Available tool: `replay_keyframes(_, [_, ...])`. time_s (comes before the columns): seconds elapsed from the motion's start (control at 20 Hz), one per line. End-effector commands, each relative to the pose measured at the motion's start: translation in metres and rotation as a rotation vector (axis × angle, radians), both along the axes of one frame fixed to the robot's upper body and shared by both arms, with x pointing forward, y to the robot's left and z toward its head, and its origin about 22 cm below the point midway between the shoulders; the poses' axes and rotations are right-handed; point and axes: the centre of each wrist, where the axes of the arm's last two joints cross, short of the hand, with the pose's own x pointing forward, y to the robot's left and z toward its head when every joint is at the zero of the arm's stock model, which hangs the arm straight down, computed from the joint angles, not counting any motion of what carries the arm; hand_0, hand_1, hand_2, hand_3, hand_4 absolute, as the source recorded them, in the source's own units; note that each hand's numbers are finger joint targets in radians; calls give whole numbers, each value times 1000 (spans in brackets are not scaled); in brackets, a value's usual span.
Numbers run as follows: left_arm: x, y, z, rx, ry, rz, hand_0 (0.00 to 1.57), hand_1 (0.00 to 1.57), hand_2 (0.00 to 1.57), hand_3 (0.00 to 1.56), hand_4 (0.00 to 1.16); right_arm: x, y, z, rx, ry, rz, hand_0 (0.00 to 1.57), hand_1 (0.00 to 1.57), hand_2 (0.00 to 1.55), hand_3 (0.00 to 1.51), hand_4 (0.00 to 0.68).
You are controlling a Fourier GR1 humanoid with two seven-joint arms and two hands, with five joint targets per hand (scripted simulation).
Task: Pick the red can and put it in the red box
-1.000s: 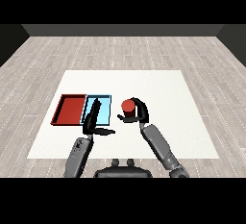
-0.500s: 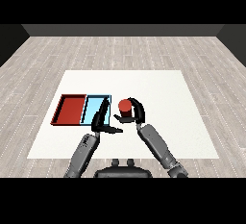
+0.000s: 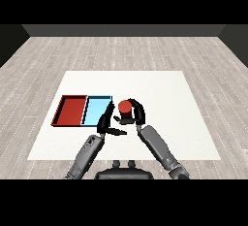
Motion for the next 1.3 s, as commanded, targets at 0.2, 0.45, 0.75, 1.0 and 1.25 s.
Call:
replay_keyframes(0.2, [6,-16,0,-9,30,-25,0,0,0,0,0,-3,16,2,-7,-2,5,1435,1435,1433,1377,637])
replay_keyframes(0.45, [30,-9,-27,-25,43,-18,0,0,0,0,0,-6,26,-1,6,3,38,1452,1452,1438,1378,626])
replay_keyframes(0.75, [24,-7,-23,-45,30,-61,0,0,0,0,0,-6,37,7,27,9,69,1482,1482,1438,1374,620])
replay_keyframes(1.0, [2,-33,-18,-49,24,-78,0,0,0,0,0,1,32,6,34,7,88,1494,1494,1451,1376,617])
replay_keyframes(1.25, [10,-22,-14,-31,-2,-58,0,0,0,0,157,-17,38,5,25,21,88,1476,1476,1458,1371,642])
